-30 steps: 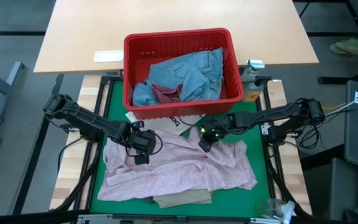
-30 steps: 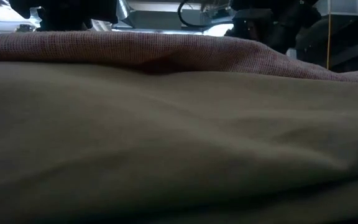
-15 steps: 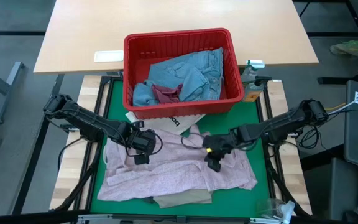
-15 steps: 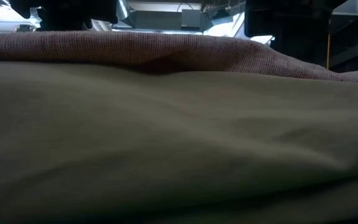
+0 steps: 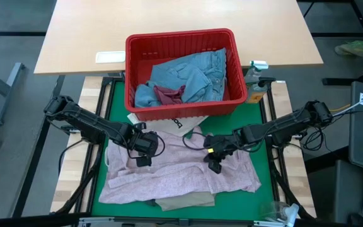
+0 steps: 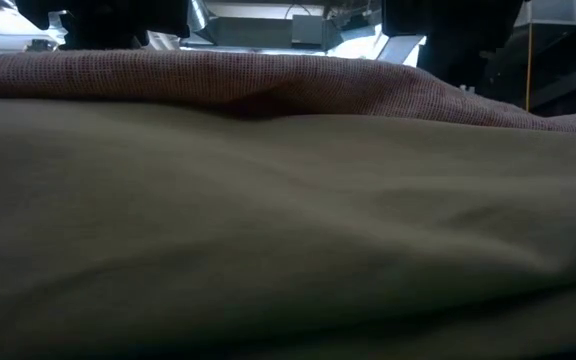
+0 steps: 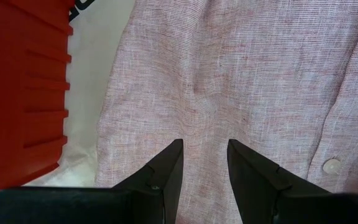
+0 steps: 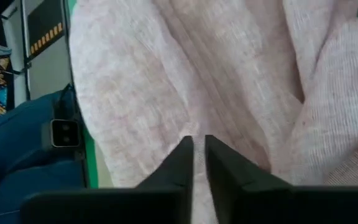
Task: Fold laundry
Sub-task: Fold the pink shirt
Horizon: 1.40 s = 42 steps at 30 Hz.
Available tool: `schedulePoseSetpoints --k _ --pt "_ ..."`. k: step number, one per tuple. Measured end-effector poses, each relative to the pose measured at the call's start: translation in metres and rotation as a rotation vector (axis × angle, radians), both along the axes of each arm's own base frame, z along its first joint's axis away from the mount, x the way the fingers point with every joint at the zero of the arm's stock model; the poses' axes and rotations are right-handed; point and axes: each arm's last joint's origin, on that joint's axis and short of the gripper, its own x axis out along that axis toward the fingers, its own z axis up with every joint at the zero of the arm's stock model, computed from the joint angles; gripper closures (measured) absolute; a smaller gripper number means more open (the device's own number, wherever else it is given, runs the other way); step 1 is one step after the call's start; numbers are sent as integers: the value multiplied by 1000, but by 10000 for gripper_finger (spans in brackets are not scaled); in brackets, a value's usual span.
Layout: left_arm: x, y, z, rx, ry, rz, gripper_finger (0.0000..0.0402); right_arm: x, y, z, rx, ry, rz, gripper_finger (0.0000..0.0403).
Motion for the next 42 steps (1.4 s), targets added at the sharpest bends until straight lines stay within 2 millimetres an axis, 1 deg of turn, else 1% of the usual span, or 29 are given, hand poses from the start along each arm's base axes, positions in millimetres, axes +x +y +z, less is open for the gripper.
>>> schedulePoseSetpoints --k 4,8,11,14,19,22,24,29,34,39,42 --pt "0 0 0 0 0 0 283 2 -1 3 -34 -21 -34 284" --pt "0 0 0 0 0 -2 283 6 -8 10 -142 -75 -95 220" --pt "0 0 0 2 1 -5 283 13 -20 19 -231 -123 -149 186" --pt "0 0 0 2 0 -5 283 17 -33 24 -280 -141 -238 167" --pt "0 0 0 1 0 -5 283 17 -55 19 -302 -74 -316 164" --pt "0 0 0 1 0 -5 283 17 -66 12 -280 -3 -382 168" --pt "0 0 0 2 -1 -5 283 20 -70 4 -248 36 -397 169" --pt "0 0 0 1 -2 -4 283 33 -71 -18 -139 108 -335 170" --pt "0 0 0 1 -3 -5 283 40 -71 -39 -180 172 -346 170" --pt "0 0 0 0 -3 -5 283 42 -71 -45 -198 187 -355 171" --pt "0 0 0 1 -4 -4 283 42 -71 -45 -198 186 -355 188"
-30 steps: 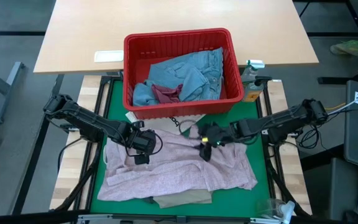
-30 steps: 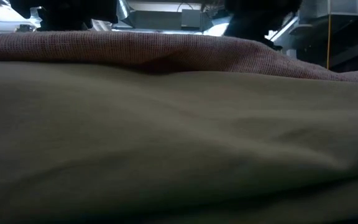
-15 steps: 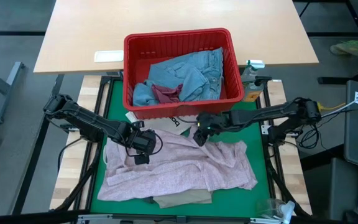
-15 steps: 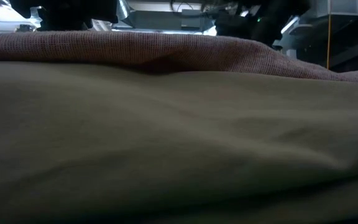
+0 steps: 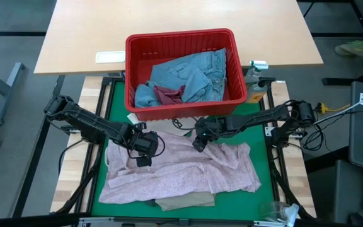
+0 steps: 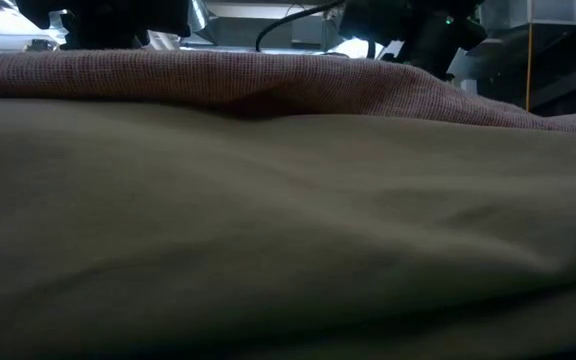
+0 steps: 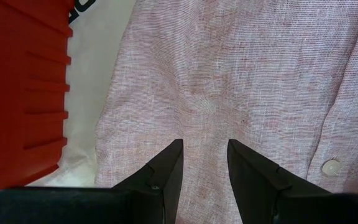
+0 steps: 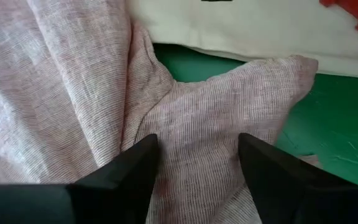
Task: Fold laundry
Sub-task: Fold the pink shirt
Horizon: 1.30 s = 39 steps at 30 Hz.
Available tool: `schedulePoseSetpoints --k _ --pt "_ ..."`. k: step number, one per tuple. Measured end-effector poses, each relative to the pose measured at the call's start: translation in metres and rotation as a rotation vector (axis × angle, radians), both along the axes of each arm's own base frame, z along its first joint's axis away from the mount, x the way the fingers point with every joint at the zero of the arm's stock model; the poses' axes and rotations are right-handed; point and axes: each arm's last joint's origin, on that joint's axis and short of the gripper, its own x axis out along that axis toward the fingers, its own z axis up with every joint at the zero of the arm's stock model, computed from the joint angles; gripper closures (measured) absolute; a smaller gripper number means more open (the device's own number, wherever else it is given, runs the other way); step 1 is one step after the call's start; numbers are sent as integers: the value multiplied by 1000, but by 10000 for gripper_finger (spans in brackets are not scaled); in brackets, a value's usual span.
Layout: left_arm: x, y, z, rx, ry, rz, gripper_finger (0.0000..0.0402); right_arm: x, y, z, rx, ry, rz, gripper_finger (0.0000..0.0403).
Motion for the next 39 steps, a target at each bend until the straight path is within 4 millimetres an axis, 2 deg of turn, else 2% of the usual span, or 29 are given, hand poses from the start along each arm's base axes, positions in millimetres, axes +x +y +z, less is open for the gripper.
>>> schedulePoseSetpoints --k 3,8,10,15,19,22,26,31,39 --pt "0 0 0 0 0 0 283 0 0 0 0 0 0 235" --pt "0 0 0 -3 -1 9 283 0 0 1 -2 -2 5 362" --pt "-1 0 0 -7 1 27 283 1 4 8 -13 -18 40 390" --pt "-5 2 -1 -1 44 63 283 5 26 47 -17 -149 169 371" --pt "-8 2 -2 3 64 81 283 4 54 76 -30 -235 290 393" --pt "-8 2 -2 4 67 81 283 0 78 90 -31 -251 375 393" --pt "-8 3 -2 6 71 76 283 -11 110 93 -16 -253 469 385" --pt "-8 3 -2 10 75 55 283 -28 145 93 27 -248 541 398" --pt "-10 1 -2 -24 102 27 283 -51 182 93 30 -256 549 390"
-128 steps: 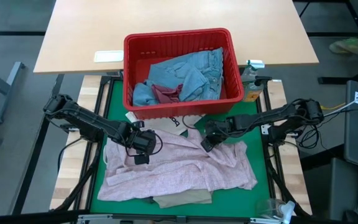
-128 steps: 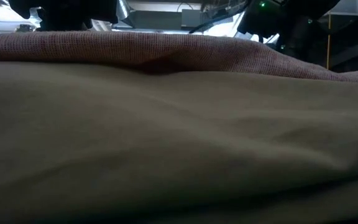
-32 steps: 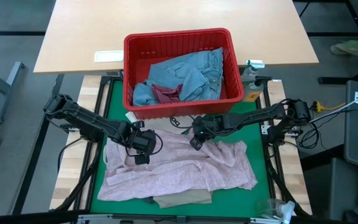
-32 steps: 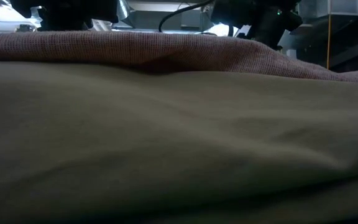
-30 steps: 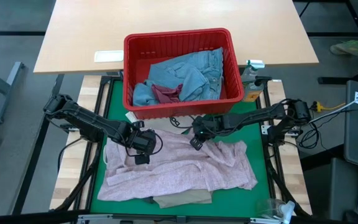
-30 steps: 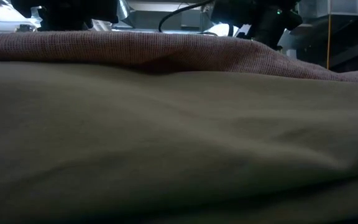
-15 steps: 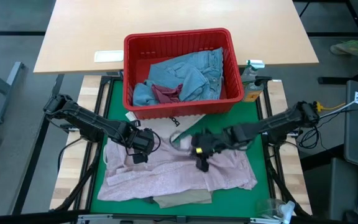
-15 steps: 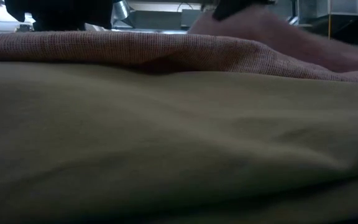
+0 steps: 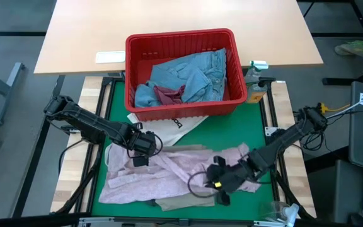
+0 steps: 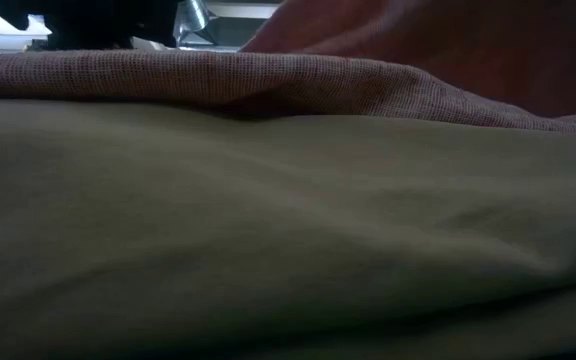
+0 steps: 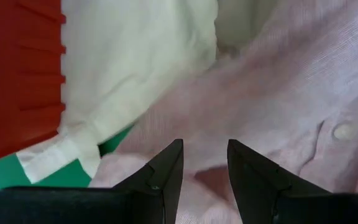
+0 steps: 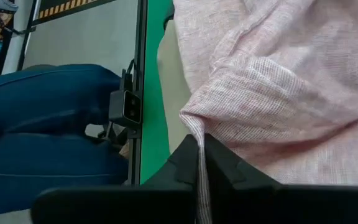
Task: Fold laundry
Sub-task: Fold the pink shirt
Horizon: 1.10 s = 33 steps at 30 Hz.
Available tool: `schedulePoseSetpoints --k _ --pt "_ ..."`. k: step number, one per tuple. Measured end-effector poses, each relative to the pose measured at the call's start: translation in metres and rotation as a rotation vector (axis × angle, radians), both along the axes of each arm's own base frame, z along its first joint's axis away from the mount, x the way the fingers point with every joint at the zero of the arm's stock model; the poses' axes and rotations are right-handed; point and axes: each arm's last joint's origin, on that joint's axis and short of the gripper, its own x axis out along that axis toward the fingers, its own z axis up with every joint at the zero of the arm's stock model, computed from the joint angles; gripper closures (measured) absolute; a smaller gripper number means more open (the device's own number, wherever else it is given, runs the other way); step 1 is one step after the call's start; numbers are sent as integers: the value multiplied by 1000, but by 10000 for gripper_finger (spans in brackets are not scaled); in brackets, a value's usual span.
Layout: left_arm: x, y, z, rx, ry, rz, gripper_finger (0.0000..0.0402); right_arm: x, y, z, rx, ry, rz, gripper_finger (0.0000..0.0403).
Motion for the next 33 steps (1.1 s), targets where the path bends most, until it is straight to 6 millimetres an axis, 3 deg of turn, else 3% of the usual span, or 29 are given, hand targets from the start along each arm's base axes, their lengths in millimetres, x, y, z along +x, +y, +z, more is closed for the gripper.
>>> schedulePoseSetpoints --k 13,23,33 --pt "-20 7 0 45 179 149 283 -6 7 -1 -26 -10 -37 392" --pt "-3 14 0 -3 56 114 283 -8 6 -3 -45 14 -36 392" --pt "-1 21 0 -37 48 163 283 -8 6 -3 -45 15 -35 389"
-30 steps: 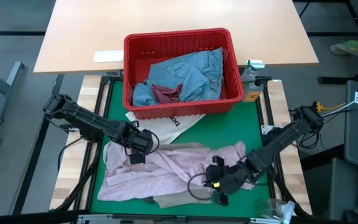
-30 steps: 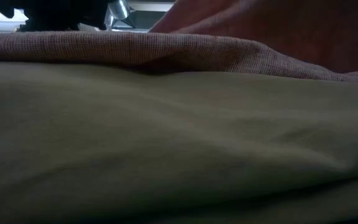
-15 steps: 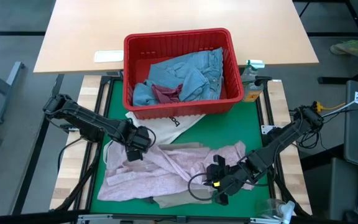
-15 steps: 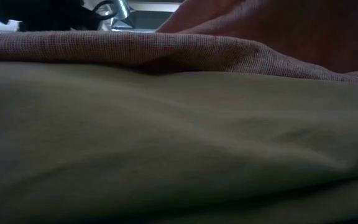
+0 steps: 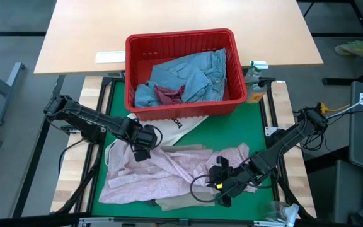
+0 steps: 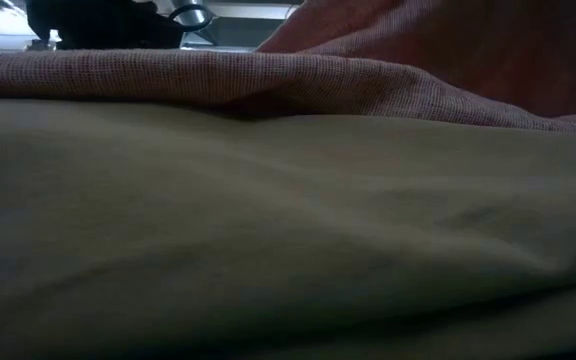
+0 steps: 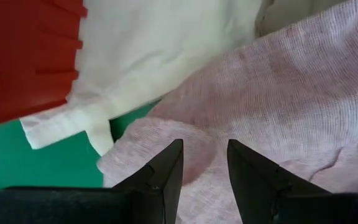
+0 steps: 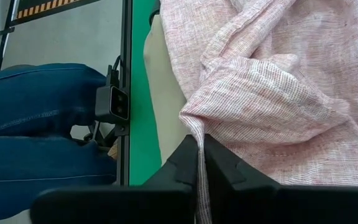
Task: Fold laundry
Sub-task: Fold the pink shirt
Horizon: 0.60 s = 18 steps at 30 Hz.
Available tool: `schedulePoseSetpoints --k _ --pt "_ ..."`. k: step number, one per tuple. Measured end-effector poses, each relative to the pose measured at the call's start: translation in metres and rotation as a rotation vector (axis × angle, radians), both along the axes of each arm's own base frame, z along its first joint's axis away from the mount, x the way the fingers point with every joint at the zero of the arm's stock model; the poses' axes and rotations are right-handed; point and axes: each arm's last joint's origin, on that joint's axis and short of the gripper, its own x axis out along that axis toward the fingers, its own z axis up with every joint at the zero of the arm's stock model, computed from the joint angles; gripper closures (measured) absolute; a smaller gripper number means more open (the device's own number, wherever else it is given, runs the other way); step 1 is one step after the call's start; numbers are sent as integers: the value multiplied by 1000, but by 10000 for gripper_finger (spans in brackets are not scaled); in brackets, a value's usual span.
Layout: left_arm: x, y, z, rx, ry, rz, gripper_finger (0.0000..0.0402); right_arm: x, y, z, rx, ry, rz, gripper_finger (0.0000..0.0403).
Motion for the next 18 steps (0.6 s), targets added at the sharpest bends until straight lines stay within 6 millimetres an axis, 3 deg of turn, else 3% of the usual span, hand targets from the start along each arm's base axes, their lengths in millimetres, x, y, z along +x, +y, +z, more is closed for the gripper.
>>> schedulePoseSetpoints --k 5,13,16,18 --pt "-1 0 -2 -12 2 44 283 0 0 0 0 1 1 389" --pt "-10 2 -32 -13 48 54 286 0 0 0 -1 1 4 389" --pt "-11 1 -34 -11 54 49 317 0 0 0 -1 1 4 389" --pt "-12 0 -32 -8 64 43 358 0 0 0 -3 2 4 389"
